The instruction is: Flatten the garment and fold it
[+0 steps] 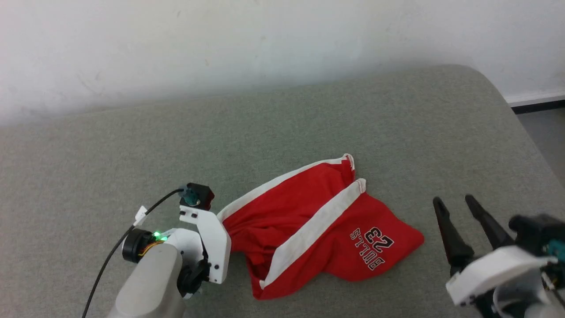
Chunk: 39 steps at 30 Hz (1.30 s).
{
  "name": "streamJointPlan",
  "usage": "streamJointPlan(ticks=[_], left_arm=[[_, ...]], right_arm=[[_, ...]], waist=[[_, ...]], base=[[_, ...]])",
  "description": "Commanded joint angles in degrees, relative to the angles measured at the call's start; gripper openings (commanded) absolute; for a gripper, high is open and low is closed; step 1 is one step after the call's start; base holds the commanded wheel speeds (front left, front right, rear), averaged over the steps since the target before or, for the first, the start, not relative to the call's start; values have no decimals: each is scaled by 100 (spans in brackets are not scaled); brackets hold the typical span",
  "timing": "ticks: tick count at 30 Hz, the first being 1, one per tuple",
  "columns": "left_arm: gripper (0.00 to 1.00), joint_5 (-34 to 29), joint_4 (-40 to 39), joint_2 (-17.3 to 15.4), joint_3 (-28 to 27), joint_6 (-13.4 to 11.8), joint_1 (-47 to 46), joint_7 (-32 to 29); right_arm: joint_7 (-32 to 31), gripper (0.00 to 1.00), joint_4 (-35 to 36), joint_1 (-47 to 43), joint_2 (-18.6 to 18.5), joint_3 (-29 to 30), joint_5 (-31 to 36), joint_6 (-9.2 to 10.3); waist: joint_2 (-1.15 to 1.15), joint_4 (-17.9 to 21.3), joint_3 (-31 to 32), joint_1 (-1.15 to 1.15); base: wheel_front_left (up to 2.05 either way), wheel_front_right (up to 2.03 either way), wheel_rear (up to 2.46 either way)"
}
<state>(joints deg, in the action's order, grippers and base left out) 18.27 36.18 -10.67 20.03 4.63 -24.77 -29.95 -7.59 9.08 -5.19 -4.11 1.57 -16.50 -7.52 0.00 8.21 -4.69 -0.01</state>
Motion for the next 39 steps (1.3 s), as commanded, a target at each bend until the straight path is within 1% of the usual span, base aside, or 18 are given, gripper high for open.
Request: streamJointPlan(ticks=[1,4,8,12,16,20,23,25,27,28,29,30,33,35,37,39], left_arm=[[0,18,114,33,16,-79,275,43],[0,42,-167,99,-93,-240,247,455],[0,36,-623,220,-151,-385,168,917],[0,-15,-1090,345,-67,-433,121,1194],[0,-85,-1497,452,96,-442,86,1365],[0,-133,-1785,531,252,-452,38,1447],[0,-150,-1930,572,349,-459,5,1483],[0,-146,-1990,593,402,-461,-5,1493],[0,-111,-2011,605,430,-456,13,1474],[0,-103,-2022,606,438,-459,21,1471],[0,-94,-2028,603,443,-461,30,1467],[0,-85,-2031,592,442,-462,38,1458],[0,-55,-2031,534,418,-473,61,1419],[0,-35,-2044,484,384,-478,42,1406],[0,-26,-2079,422,325,-500,-13,1411],[0,-38,-2138,339,252,-520,-129,1433]], right_arm=[[-50,100,-105,217,-82,-17,-55,3],[-276,100,-696,904,-323,-162,-403,3],[-705,100,-1822,1993,-728,-491,-935,3],[-1208,100,-2869,3024,-1086,-1009,-1351,3],[-1718,100,-3693,3875,-1317,-1552,-1747,3],[-2169,100,-4352,4493,-1450,-2056,-2087,3],[-2480,100,-4793,4797,-1529,-2400,-2268,3],[-2800,100,-5085,4902,-1577,-2649,-2361,3],[-3281,100,-5365,4927,-1599,-2885,-2485,3],[-3525,62,-5468,4929,-1607,-2985,-2553,3],[-3742,43,-5549,4927,-1616,-3061,-2625,3],[-3941,0,-5598,4926,-1627,-3139,-2686,3],[-4202,0,-5614,4939,-1659,-3257,-2860,3],[-4136,0,-5513,4985,-1682,-3268,-2974,3],[-3804,0,-5303,5074,-1737,-3223,-3057,3],[-3299,0,-5041,5187,-1825,-3147,-3085,3]], waist=[[0,-56,-61,1],[0,-184,-198,1],[0,-476,-406,1],[0,-809,-626,1],[0,-1118,-866,1],[0,-1340,-1093,1],[0,-1456,-1229,1],[0,-1507,-1291,1],[0,-1526,-1312,1],[0,-1528,-1317,1],[0,-1528,-1316,1],[0,-1521,-1312,1],[0,-1463,-1243,1],[0,-1417,-1171,1],[0,-1370,-1077,1],[0,-1327,-957,1]], base=[[0,0,0],[0,0,0],[0,0,0],[0,0,0],[0,0,0],[0,0,0],[0,0,0],[0,0,0],[0,0,0],[0,0,0],[0,0,0],[0,0,0],[0,0,0],[0,0,0],[0,0,0],[0,0,0]])
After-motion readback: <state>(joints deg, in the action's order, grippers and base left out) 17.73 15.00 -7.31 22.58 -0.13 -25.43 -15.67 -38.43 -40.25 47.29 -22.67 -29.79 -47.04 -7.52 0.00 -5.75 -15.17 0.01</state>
